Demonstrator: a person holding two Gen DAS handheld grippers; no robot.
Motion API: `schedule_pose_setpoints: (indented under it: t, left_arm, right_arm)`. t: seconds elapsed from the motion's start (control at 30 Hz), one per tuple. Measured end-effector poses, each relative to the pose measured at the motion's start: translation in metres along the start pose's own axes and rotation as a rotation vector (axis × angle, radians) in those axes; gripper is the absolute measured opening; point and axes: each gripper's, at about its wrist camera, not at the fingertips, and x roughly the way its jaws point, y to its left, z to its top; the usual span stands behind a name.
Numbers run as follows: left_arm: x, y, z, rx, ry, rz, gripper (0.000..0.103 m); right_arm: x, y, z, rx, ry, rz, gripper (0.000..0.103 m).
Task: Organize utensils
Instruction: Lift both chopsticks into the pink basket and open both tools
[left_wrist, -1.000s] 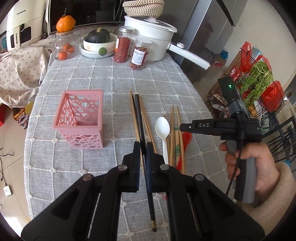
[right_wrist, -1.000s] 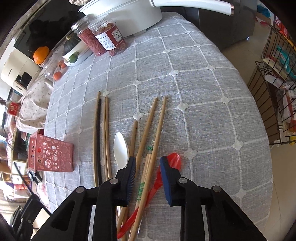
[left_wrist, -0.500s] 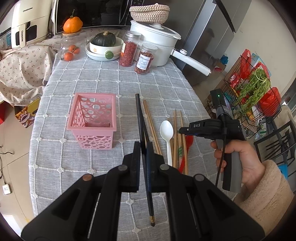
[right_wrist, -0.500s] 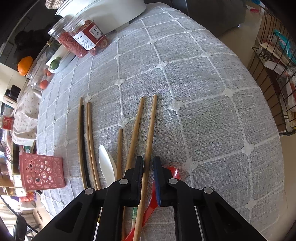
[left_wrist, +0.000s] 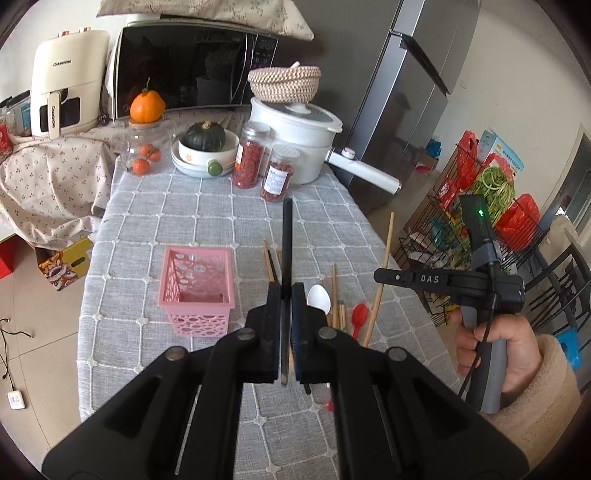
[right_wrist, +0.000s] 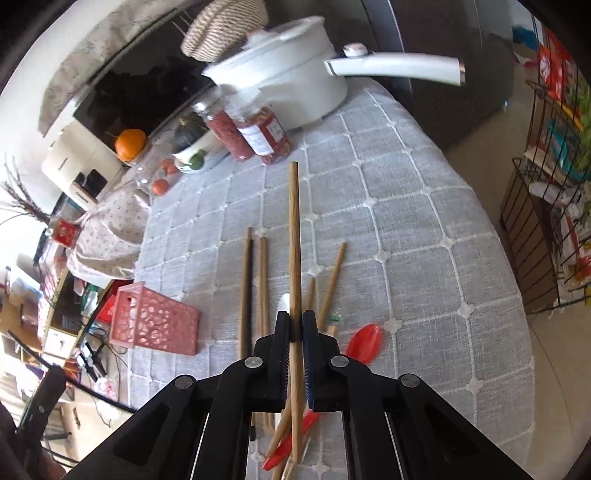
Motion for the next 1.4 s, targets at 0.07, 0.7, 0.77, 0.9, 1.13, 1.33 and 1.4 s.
schedule_pose_setpoints:
  t: [0.07, 0.7, 0.77, 0.9, 1.13, 1.33, 1.4]
  left_arm:
    - [-0.011, 0.001, 0.005, -0.006, -0.051, -0.004, 0.006]
    - [-0.055, 0.054, 0.043, -0.132, -0.386, 0.130, 0.006]
    - [-0.047, 0.058, 0.044, -0.133, -0.373, 0.155, 0.006]
    - [-0.020, 0.072, 0.045, -0.154, -0.292, 0.181, 0.006]
    - [0.023, 0.089, 0.046, -0.176, -0.150, 0.196, 0.006]
    - [0.041, 0.095, 0.048, -0.194, -0.114, 0.205, 0.006]
    - [0.043, 0.099, 0.051, -0.201, -0.114, 0.211, 0.006]
  right_arm:
    - [-0.017, 0.019, -0.003, -0.045, -0.053, 0.018, 0.007]
    - [-0.091, 0.104, -0.004, -0.173, -0.377, 0.186, 0.007]
    - [-0.088, 0.114, -0.002, -0.172, -0.389, 0.196, 0.007]
    - [-0.079, 0.130, 0.000, -0.186, -0.429, 0.199, 0.007]
    - [-0.061, 0.147, 0.003, -0.180, -0.475, 0.227, 0.007]
    - [-0.033, 0.152, 0.007, -0.155, -0.477, 0.244, 0.007]
    - [-0.024, 0.153, 0.009, -0.151, -0.469, 0.241, 0.007]
